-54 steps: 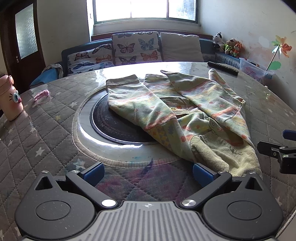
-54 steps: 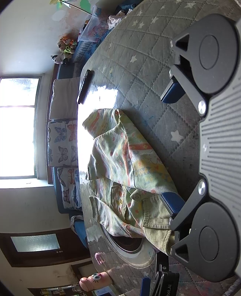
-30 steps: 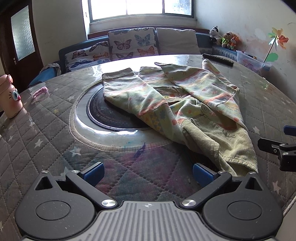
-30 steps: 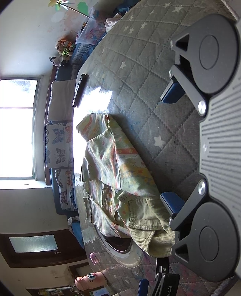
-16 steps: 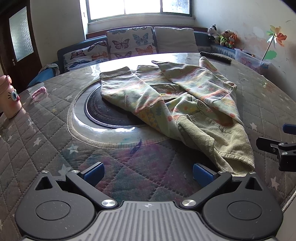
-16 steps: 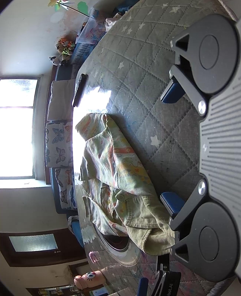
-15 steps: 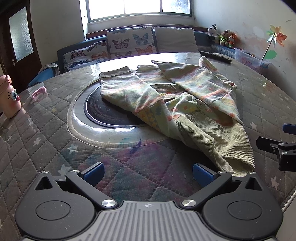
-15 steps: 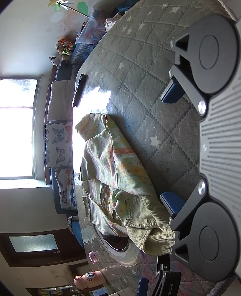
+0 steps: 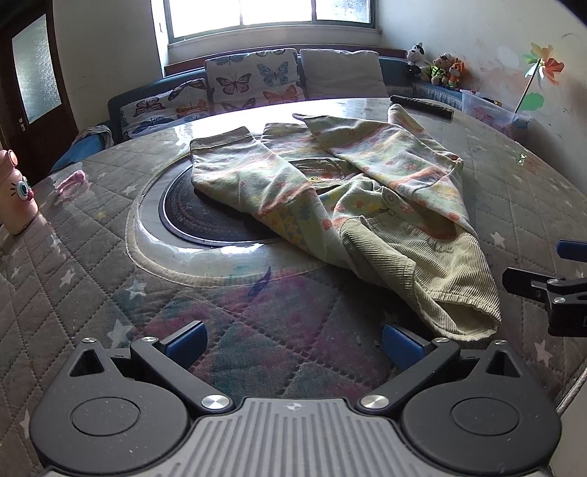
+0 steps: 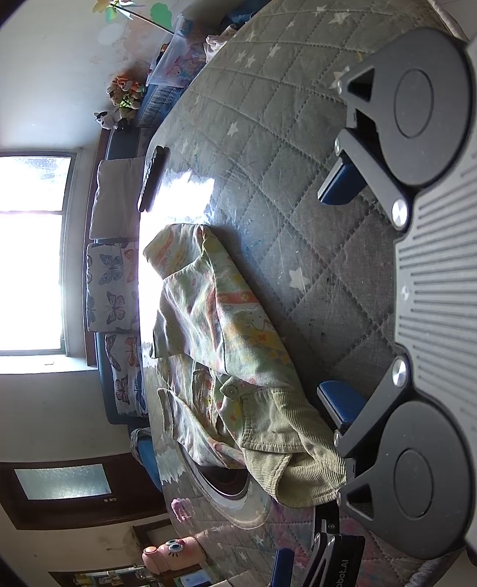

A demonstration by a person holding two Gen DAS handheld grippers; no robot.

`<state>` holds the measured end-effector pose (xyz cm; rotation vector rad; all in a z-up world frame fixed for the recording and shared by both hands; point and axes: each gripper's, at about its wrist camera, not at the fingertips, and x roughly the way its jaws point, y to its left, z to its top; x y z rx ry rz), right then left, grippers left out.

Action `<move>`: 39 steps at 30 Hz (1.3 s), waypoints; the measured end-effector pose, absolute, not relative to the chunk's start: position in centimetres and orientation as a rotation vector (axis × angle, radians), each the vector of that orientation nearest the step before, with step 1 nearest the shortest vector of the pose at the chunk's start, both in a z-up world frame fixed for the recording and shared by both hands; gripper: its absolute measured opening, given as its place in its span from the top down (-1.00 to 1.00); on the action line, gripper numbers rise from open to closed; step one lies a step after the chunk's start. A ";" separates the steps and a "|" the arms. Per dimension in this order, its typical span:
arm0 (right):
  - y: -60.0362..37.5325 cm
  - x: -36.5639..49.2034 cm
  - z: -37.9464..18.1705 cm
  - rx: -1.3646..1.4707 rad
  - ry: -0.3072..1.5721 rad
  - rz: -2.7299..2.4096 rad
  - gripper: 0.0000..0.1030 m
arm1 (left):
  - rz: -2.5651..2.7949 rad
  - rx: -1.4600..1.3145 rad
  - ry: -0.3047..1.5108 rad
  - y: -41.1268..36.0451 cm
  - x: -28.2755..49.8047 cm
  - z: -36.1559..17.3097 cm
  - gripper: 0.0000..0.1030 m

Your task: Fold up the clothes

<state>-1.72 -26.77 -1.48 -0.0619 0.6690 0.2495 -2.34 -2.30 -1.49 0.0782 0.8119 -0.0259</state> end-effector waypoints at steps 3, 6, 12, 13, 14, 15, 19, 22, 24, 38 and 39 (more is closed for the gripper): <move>-26.7 -1.7 -1.5 -0.065 0.669 0.249 -1.00 | -0.029 0.082 0.813 -2.4 -2.3 -1.5 -1.00; -26.7 -1.5 -1.4 -0.066 0.669 0.248 -1.00 | -0.031 0.082 0.813 -2.4 -2.3 -1.5 -1.00; -26.6 -1.2 -1.2 -0.076 0.667 0.251 -1.00 | -0.029 0.084 0.812 -2.3 -2.1 -1.5 -1.00; -26.5 -1.1 -1.2 -0.077 0.667 0.251 -1.00 | -0.029 0.084 0.811 -2.2 -2.1 -1.5 -1.00; -26.5 -1.0 -1.2 -0.078 0.666 0.252 -1.00 | -0.029 0.083 0.810 -2.2 -2.0 -1.5 -1.00; -26.5 -1.0 -1.2 -0.079 0.666 0.252 -1.00 | -0.030 0.084 0.809 -2.2 -2.0 -1.4 -1.00; -26.5 -0.7 -1.0 -0.083 0.661 0.253 -1.00 | -0.033 0.091 0.799 -2.0 -1.9 -1.1 -1.00; -26.5 -0.3 -0.7 -0.089 0.656 0.253 -1.00 | -0.033 0.095 0.783 -1.8 -1.7 -0.6 -1.00; -26.4 0.1 -0.5 -0.096 0.653 0.254 -1.00 | -0.028 0.099 0.770 -1.6 -1.5 -0.2 -1.00; -25.0 6.1 1.6 -0.134 0.640 0.297 -0.87 | -0.010 0.119 0.715 -0.6 4.0 2.0 -0.99; -24.8 6.8 1.7 -0.137 0.640 0.300 -0.83 | -0.013 0.120 0.714 -0.5 4.6 2.1 -0.99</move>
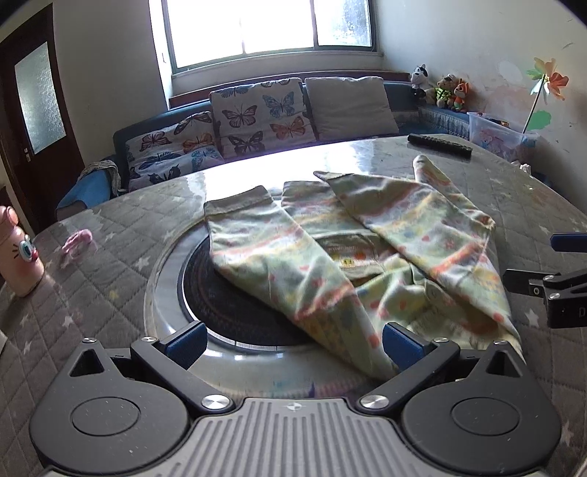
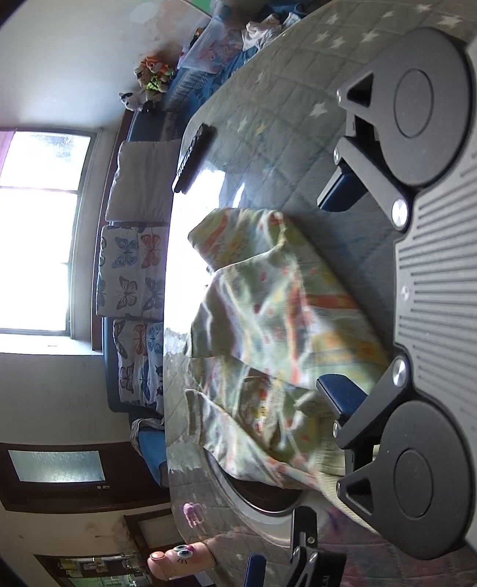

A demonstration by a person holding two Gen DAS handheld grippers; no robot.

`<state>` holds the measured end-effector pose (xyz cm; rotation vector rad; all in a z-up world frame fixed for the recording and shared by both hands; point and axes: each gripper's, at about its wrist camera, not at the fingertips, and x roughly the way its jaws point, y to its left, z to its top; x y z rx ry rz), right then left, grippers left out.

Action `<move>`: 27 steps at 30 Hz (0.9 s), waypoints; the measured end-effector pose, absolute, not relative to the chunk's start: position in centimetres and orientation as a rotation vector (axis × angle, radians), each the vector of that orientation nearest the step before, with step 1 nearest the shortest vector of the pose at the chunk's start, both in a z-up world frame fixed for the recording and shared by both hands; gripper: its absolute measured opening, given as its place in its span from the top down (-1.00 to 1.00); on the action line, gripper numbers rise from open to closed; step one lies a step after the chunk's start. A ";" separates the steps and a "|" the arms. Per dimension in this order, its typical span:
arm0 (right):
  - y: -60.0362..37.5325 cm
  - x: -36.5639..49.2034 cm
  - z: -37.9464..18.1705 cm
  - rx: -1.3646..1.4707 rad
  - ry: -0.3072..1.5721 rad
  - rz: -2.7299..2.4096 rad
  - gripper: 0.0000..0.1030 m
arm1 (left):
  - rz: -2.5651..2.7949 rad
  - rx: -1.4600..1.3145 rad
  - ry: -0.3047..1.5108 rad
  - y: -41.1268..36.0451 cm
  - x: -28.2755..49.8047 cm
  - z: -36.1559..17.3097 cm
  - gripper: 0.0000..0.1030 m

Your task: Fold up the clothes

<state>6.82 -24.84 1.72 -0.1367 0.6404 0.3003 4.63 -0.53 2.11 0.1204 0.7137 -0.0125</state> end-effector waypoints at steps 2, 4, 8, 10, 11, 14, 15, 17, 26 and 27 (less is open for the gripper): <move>-24.4 8.4 1.9 -0.143 0.641 0.305 -0.80 | -0.017 0.124 0.711 -0.5 5.8 2.2 -0.98; -24.1 9.6 2.1 -0.147 0.644 0.309 -0.75 | -0.025 0.127 0.710 -0.6 7.1 2.2 -0.94; -23.1 12.9 2.4 -0.143 0.657 0.332 -0.66 | -0.040 0.124 0.715 -0.5 9.6 1.9 -0.87; -22.0 15.2 2.4 -0.156 0.664 0.357 -0.62 | -0.042 0.119 0.725 -0.3 10.8 1.6 -0.84; -21.5 16.0 2.4 -0.163 0.665 0.369 -0.61 | -0.042 0.115 0.731 -0.2 11.3 1.4 -0.80; -19.6 18.6 2.1 -0.196 0.667 0.398 -0.59 | -0.043 0.101 0.745 0.3 12.6 1.0 -0.74; -19.0 19.4 1.9 -0.207 0.668 0.409 -0.58 | -0.043 0.096 0.749 0.5 13.0 0.9 -0.73; -17.9 20.7 1.7 -0.225 0.669 0.428 -0.57 | -0.046 0.089 0.756 0.8 13.6 0.7 -0.71; -12.8 26.3 -0.3 -0.329 0.660 0.474 -0.45 | -0.067 0.093 0.771 1.3 15.3 0.1 -0.63; -12.3 26.9 -0.7 -0.346 0.665 0.468 -0.35 | -0.068 0.095 0.771 1.3 15.5 0.1 -0.63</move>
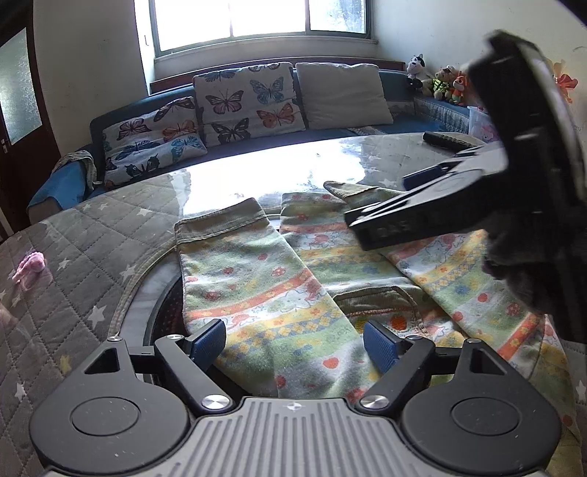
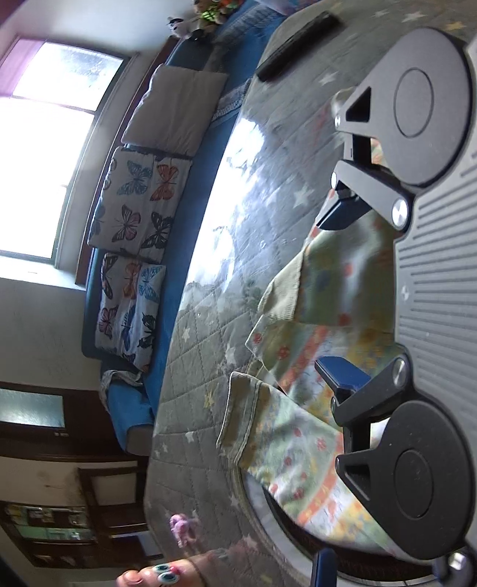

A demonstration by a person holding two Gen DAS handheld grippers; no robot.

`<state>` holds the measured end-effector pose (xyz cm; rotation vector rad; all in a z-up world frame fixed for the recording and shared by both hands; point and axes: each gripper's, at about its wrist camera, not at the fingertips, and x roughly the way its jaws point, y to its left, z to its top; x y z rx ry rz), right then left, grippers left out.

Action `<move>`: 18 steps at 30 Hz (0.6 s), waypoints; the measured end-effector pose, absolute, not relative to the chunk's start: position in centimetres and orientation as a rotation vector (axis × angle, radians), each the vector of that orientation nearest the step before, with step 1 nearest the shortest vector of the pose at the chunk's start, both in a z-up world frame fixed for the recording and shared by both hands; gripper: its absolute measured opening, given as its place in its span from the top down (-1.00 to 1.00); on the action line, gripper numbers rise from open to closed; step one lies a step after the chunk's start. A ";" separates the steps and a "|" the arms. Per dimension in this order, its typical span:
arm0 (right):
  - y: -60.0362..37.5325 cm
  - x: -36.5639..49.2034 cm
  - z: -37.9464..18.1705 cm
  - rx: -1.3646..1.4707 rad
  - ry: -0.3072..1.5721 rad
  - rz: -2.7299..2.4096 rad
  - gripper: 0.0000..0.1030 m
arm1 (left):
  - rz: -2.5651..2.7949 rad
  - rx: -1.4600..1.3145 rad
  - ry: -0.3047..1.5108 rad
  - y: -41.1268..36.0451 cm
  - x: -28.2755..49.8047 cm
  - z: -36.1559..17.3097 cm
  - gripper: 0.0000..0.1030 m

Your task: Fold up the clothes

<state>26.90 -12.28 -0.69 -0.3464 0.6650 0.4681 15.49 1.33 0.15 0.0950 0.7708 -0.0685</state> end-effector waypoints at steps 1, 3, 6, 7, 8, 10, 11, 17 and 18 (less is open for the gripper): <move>-12.0 27.3 -1.0 -0.359 0.668 0.463 -0.31 | -0.069 0.097 0.771 1.3 15.7 0.2 -0.63; -11.7 28.0 -1.7 -0.385 0.677 0.451 -0.16 | -0.068 0.096 0.769 1.4 16.3 0.2 -0.63; -12.2 28.3 -1.9 -0.391 0.684 0.437 0.27 | -0.064 0.085 0.761 1.7 17.2 0.5 -0.63; -12.6 28.3 -1.8 -0.379 0.684 0.433 0.36 | -0.061 0.079 0.759 1.7 17.7 0.6 -0.63; -13.0 28.2 -1.6 -0.368 0.685 0.428 0.51 | -0.057 0.074 0.757 1.8 18.2 0.7 -0.63; -14.1 27.9 -0.8 -0.332 0.678 0.430 0.75 | -0.046 0.066 0.759 1.9 19.3 0.6 -0.61; -14.7 27.7 -0.4 -0.323 0.667 0.425 0.85 | -0.039 0.062 0.764 1.9 20.0 0.6 -0.58; -19.2 25.6 2.9 -0.257 0.605 0.382 0.93 | 0.010 0.039 0.817 2.8 23.6 -0.6 -0.12; -20.4 25.1 3.5 -0.246 0.594 0.367 0.93 | 0.012 0.029 0.833 3.0 24.1 -0.9 -0.05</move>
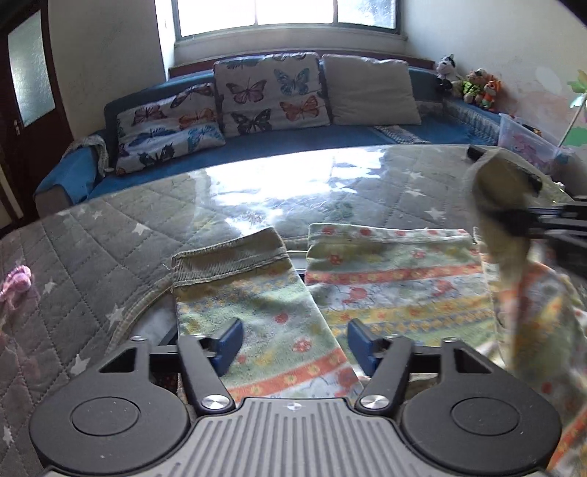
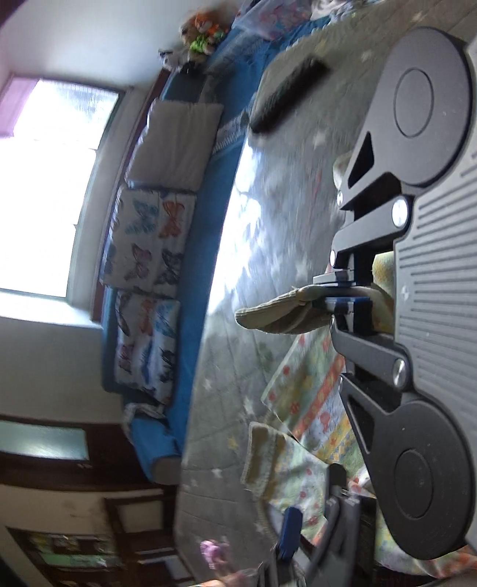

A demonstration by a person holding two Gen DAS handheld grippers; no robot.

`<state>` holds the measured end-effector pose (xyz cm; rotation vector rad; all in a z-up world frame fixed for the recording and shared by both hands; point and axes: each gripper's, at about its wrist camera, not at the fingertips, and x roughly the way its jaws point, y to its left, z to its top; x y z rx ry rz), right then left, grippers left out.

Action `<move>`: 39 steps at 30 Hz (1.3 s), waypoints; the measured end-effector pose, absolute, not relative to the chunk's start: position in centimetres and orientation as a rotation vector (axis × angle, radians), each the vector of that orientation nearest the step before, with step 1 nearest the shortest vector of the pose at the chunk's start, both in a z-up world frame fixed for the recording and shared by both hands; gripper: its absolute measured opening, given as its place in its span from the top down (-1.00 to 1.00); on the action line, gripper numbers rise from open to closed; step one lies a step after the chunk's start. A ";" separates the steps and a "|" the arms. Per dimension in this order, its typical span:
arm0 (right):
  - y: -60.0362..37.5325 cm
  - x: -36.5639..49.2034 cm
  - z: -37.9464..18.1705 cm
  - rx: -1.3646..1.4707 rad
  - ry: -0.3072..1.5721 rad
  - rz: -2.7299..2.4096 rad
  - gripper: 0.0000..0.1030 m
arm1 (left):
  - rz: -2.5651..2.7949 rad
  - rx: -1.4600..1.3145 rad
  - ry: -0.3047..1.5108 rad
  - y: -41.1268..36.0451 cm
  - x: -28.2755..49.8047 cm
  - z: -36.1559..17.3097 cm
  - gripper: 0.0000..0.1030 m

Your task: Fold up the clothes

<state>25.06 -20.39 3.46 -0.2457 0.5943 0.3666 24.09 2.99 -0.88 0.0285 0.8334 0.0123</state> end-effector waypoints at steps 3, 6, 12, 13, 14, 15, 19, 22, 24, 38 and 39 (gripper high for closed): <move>-23.9 23.3 4.9 -0.217 0.568 0.318 0.93 | -0.001 0.018 0.858 3.2 24.5 -1.5 0.25; -28.5 21.0 6.0 -0.173 0.557 0.234 0.93 | -0.024 0.016 0.854 3.1 24.1 -1.5 0.73; -36.6 16.2 6.2 -0.078 0.572 0.050 0.93 | 0.006 0.015 0.802 3.7 22.4 -0.2 0.95; -37.9 15.4 6.1 -0.057 0.579 0.023 0.93 | 0.016 0.012 0.791 4.1 21.9 0.2 0.96; -39.1 14.5 5.8 -0.042 0.587 -0.003 0.93 | 0.027 0.010 0.778 4.5 21.4 0.5 0.97; -39.8 13.9 5.6 -0.032 0.593 -0.021 0.93 | 0.040 0.006 0.766 5.0 20.8 1.0 0.97; -43.2 11.0 4.2 0.027 0.628 -0.101 0.93 | 0.104 -0.015 0.719 7.4 17.8 2.6 0.97; -45.0 9.3 3.1 0.062 0.649 -0.147 0.93 | 0.161 -0.037 0.689 9.6 14.9 3.5 0.98; -45.4 8.9 2.7 0.069 0.656 -0.159 0.93 | 0.204 -0.051 0.673 11.0 12.6 4.0 0.98; -45.5 7.0 1.3 0.101 0.693 -0.147 0.93 | 0.380 -0.163 0.706 16.1 0.1 3.2 0.98; -45.5 6.7 1.2 0.111 0.708 -0.142 0.90 | 0.386 -0.169 0.718 16.3 -0.7 3.0 0.98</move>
